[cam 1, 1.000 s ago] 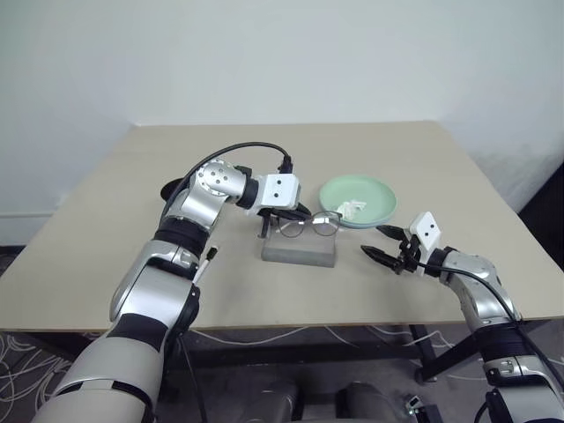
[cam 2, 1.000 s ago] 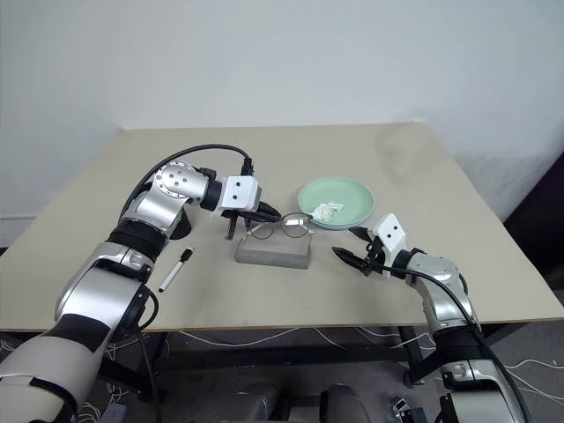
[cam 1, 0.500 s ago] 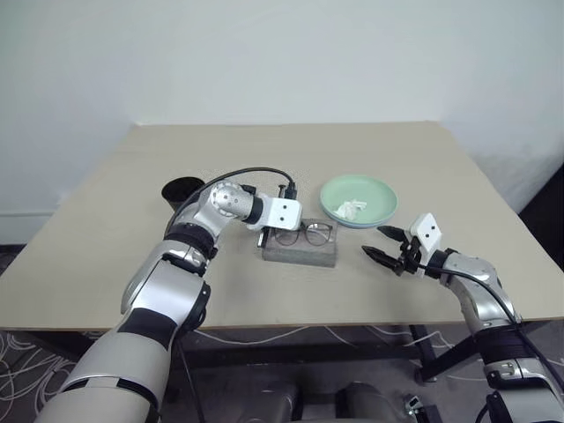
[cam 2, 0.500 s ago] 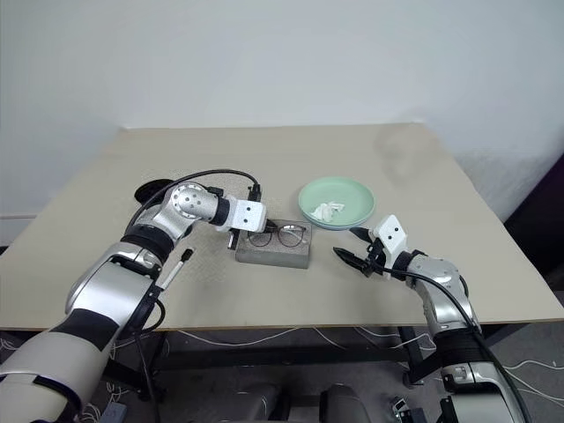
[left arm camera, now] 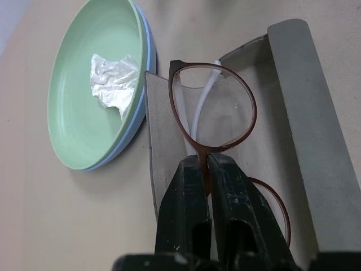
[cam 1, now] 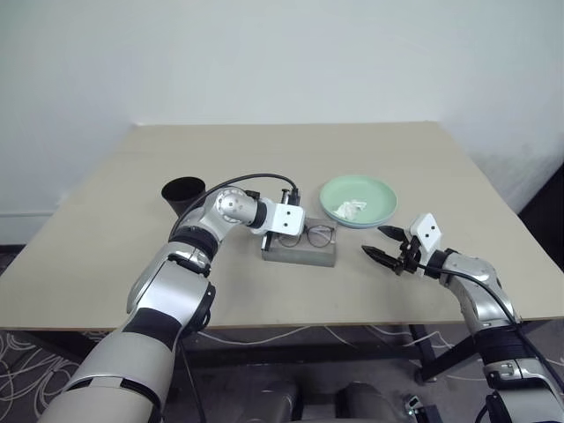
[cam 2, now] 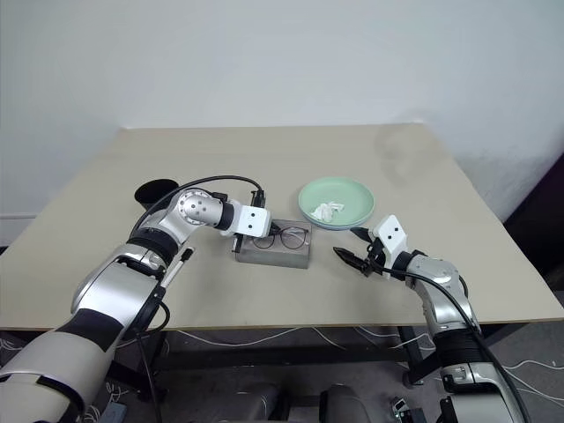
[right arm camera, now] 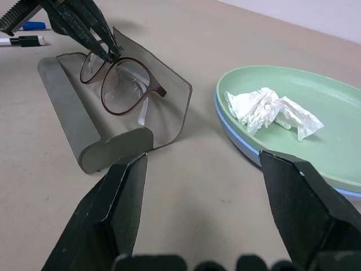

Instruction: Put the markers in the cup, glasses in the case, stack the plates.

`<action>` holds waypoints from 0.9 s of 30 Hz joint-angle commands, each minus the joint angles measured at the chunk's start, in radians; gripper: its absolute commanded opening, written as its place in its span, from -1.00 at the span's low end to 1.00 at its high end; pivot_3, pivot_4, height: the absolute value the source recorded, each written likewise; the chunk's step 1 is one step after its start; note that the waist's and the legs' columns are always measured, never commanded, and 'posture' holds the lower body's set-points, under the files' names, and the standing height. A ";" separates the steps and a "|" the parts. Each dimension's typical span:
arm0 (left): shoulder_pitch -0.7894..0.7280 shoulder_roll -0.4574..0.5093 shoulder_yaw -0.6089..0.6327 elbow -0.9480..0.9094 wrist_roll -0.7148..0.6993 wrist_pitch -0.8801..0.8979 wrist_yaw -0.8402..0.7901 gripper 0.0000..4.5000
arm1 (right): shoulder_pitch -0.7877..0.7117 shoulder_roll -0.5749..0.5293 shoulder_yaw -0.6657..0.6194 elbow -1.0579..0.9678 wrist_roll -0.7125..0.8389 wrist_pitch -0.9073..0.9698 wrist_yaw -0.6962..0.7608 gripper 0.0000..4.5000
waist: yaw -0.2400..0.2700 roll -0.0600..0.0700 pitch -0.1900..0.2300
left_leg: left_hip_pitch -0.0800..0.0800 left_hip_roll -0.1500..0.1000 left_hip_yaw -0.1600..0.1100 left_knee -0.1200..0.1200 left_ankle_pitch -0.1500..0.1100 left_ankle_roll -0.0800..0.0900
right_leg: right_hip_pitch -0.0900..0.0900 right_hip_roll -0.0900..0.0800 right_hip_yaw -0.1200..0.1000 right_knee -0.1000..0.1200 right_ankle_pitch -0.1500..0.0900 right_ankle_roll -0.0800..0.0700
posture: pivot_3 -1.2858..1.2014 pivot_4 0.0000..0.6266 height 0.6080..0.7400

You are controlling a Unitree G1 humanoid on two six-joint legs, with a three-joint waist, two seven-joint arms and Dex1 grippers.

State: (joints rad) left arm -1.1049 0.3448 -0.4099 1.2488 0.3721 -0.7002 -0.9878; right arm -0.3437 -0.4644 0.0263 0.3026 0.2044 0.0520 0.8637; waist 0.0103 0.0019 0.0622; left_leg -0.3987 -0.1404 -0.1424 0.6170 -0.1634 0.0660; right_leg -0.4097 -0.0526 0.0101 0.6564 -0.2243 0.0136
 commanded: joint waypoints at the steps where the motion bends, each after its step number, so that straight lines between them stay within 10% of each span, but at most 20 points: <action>1: -0.006 0.002 0.014 -0.004 -0.011 -0.013 -0.028 -0.99 | -0.017 0.000 -0.019 -0.040 0.011 -0.016 -0.007 0.53 | 0.000 0.000 0.000 | 0.000 0.000 0.000 0.000 0.000 0.000 | 0.000 0.000 0.000 0.000 0.000 0.000 | 0.03 -1.00 0.97; 15: 0.018 -0.001 0.035 -0.012 -0.032 0.014 -0.118 -0.99 | -0.014 -0.002 -0.019 -0.041 0.011 -0.017 -0.009 0.53 | 0.000 0.000 0.000 | 0.000 0.000 0.000 0.003 0.000 0.000 | 0.001 0.000 0.000 0.001 0.000 0.000 | 0.03 -1.00 0.97; 20: 0.007 -0.006 0.052 -0.015 -0.046 0.030 -0.102 -0.30 | -0.012 -0.004 -0.018 -0.042 0.012 -0.016 -0.008 0.53 | 0.000 0.000 0.000 | 0.000 0.000 0.000 0.004 0.000 0.001 | 0.001 0.000 0.000 0.001 0.000 0.000 | 0.03 -1.00 0.97; 27: -0.021 -0.020 0.099 -0.023 -0.082 0.040 -0.075 -0.30 | -0.015 -0.003 -0.017 -0.038 0.011 -0.017 -0.007 0.53 | 0.000 0.000 0.000 | 0.000 0.000 0.000 0.004 -0.001 0.001 | 0.001 0.000 -0.001 0.002 0.000 0.000 | 0.03 -1.00 0.97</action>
State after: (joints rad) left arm -1.0741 0.3304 -0.3484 1.2496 0.3295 -0.6641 -1.0845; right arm -0.3431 -0.4635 0.0264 0.3025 0.2044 0.0520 0.8547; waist 0.0102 0.0019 0.0621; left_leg -0.3989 -0.1403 -0.1427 0.6213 -0.1640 0.0669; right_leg -0.4087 -0.0524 0.0095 0.6579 -0.2242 0.0137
